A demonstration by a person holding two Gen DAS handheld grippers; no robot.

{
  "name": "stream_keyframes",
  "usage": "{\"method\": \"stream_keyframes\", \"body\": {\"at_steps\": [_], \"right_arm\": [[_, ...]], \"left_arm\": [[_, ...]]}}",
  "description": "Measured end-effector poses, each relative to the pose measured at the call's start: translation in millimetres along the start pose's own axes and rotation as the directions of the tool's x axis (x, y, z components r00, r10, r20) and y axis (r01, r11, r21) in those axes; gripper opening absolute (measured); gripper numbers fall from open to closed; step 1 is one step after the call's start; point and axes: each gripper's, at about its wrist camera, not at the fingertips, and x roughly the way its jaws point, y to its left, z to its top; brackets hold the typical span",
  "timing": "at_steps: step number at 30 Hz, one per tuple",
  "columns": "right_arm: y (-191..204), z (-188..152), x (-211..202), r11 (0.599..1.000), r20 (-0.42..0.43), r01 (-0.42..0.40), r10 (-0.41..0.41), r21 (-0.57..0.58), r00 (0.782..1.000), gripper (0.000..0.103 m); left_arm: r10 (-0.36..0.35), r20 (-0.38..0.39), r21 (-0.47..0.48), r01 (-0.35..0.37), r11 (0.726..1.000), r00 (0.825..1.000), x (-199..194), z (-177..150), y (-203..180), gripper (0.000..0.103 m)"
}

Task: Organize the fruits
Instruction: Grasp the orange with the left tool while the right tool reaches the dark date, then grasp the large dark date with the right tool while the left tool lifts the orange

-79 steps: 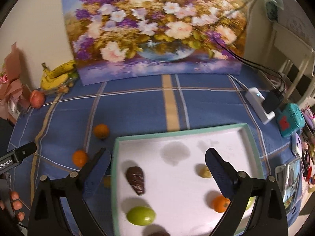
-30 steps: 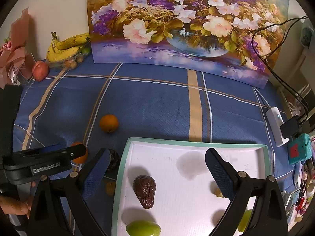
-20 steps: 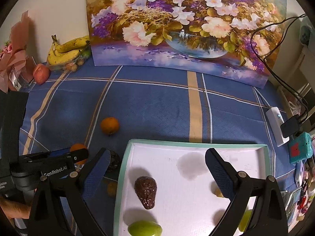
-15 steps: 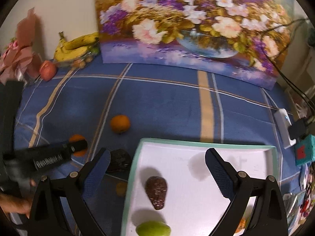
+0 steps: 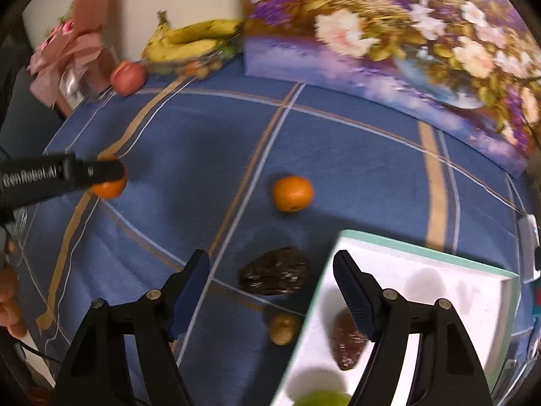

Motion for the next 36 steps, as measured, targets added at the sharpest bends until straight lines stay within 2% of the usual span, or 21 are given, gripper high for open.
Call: {"method": "stream_keyframes", "body": {"at_steps": [5,11,14,20,26,29,36], "right_arm": [[4,-6,17,1.000,-0.054,0.010,-0.012,-0.027,0.998,0.077],[7,-6,20,0.998,-0.040,0.029,-0.031,-0.053,0.999,0.077],[11,-5,19,0.998,-0.038,0.007,-0.010,-0.066,0.999,0.075],[14,-8,29,0.995,-0.058,0.038,-0.044,-0.089,0.997,0.074],[22,-12,38,0.984,-0.064,0.096,-0.106,-0.150,0.992,0.068],[22,-13,39,0.975,-0.056,0.137,-0.149,-0.173,0.987,0.057],[15,-10,32,0.988,-0.044,0.096,-0.102,-0.120,0.994,0.057]], "left_arm": [[-0.009,-0.013,-0.001,0.009,1.000,1.000,1,-2,1,0.040],[-0.015,-0.016,-0.002,0.015,1.000,1.000,2,-2,1,0.040],[-0.015,-0.015,0.002,0.015,1.000,1.000,2,-2,1,0.040],[-0.015,-0.023,0.001,0.015,1.000,1.000,5,-3,1,0.040],[-0.014,-0.024,0.001,0.014,1.000,1.000,6,-3,1,0.040],[-0.014,-0.020,0.001,0.014,1.000,1.000,5,-3,1,0.040],[-0.020,-0.003,0.010,0.020,1.000,1.000,0,-2,-2,0.040]]}}
